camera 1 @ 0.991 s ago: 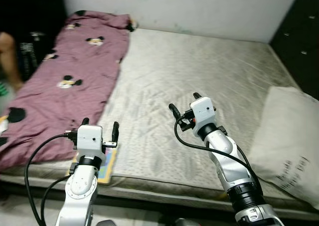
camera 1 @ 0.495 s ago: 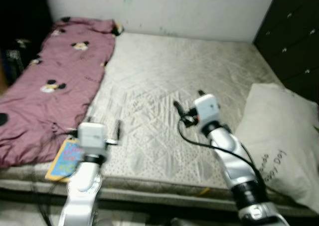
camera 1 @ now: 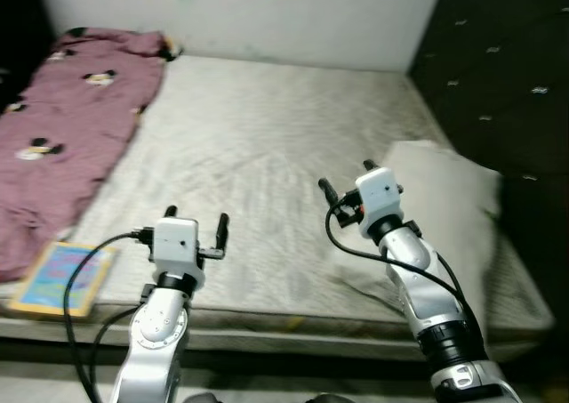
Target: Clean up the room
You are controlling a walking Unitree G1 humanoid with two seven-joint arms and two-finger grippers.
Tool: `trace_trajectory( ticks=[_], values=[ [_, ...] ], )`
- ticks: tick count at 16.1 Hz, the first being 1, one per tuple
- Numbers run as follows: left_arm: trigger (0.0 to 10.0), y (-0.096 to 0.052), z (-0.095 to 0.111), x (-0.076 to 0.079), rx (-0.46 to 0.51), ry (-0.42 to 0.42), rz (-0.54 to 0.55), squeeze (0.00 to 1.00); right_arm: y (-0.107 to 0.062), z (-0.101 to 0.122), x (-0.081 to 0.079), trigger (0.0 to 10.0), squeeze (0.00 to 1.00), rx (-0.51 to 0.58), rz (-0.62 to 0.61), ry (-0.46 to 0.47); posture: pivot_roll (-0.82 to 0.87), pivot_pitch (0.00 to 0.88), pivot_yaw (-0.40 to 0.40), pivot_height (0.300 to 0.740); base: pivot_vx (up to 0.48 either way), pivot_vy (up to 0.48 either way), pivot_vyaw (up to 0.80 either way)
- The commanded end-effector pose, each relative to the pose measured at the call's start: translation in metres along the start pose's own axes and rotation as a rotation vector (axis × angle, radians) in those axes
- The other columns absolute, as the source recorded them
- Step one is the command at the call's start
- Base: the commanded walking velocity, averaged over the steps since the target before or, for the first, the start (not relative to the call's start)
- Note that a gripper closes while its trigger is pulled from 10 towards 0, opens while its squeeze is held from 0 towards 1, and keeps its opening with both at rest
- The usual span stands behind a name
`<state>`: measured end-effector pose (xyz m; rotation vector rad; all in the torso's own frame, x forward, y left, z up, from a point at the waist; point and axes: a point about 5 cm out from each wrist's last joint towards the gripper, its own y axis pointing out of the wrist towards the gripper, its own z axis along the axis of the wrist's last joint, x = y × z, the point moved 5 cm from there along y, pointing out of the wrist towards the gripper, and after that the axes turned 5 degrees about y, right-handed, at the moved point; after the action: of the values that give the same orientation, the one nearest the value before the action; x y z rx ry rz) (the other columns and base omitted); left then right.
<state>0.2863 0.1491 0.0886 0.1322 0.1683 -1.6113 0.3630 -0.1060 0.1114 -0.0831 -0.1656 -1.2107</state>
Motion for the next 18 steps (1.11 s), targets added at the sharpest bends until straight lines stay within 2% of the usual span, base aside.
trace_trajectory(
  ticks=[1,7,16,18],
  values=[
    [10.0,0.0024,0.0037,-0.0020,0.011,0.001,0.008,0.00,0.0029,0.0054,-0.0038,10.0,0.00,0.015,0.014,0.001,0.02,0.000,-0.066,0.740,0.000,-0.304,0.00],
    [10.0,0.0021,0.0032,-0.0011,0.009,-0.004,0.006,0.00,0.0027,0.0052,-0.0029,10.0,0.00,0.014,0.013,-0.006,0.02,0.000,-0.066,0.740,0.000,-0.292,0.00],
    [10.0,0.0031,0.0051,-0.0002,0.023,-0.016,-0.005,0.00,0.0032,0.0050,-0.0015,10.0,0.00,0.014,0.007,-0.010,0.01,0.000,-0.061,0.740,0.000,0.000,0.00],
    [10.0,0.0035,0.0062,0.0013,0.030,-0.013,-0.014,0.00,0.0029,0.0059,-0.0040,10.0,0.00,0.019,0.023,-0.036,0.01,0.000,-0.061,0.740,0.000,0.000,0.00]
  ],
)
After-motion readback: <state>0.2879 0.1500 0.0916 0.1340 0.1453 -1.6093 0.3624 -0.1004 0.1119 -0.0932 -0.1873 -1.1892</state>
